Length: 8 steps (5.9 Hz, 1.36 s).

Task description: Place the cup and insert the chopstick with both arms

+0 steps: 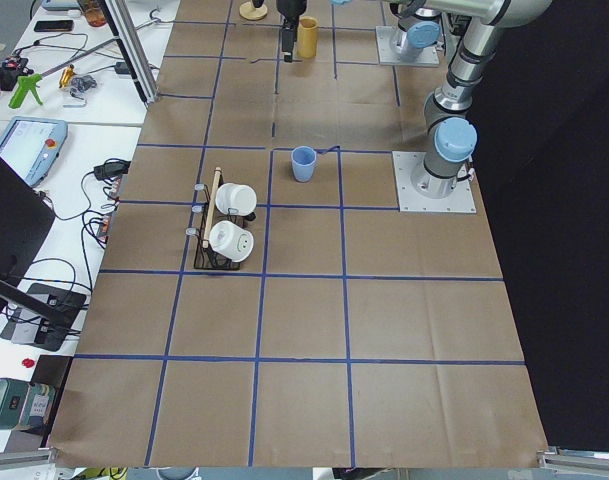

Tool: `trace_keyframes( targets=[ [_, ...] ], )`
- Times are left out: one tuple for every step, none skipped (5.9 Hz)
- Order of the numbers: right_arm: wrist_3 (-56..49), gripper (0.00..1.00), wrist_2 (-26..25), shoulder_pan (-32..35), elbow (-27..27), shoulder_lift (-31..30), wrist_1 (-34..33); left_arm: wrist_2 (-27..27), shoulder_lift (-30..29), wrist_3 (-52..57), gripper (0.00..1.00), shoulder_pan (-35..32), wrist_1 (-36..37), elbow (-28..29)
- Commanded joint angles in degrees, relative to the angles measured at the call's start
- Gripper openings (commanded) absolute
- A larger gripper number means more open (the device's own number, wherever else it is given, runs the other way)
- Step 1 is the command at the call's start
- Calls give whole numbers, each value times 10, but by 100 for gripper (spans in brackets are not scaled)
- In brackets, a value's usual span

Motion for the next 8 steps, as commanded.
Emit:
trace_keyframes(
  targets=[
    [-29,100,-7,-13,1,4,-28,4,11,9,98,11,-18,-7],
    [-75,100,-9,-35,3,4,-28,3,9,29,98,40,-19,-30],
    [-102,100,-5,-77,5,3,-26,2,12,65,98,68,-9,-92],
    [-107,100,-3,-92,22,4,-43,3,15,68,98,76,40,-143],
    [-104,100,-3,-91,64,4,-98,3,13,81,97,79,111,-206],
    [-90,100,0,-86,114,10,-176,4,14,108,94,98,182,-277],
    [-88,100,-3,-68,154,20,-222,4,7,111,95,108,259,-325],
    [-87,100,-1,-49,175,21,-232,4,-2,111,92,110,295,-357]
  ],
)
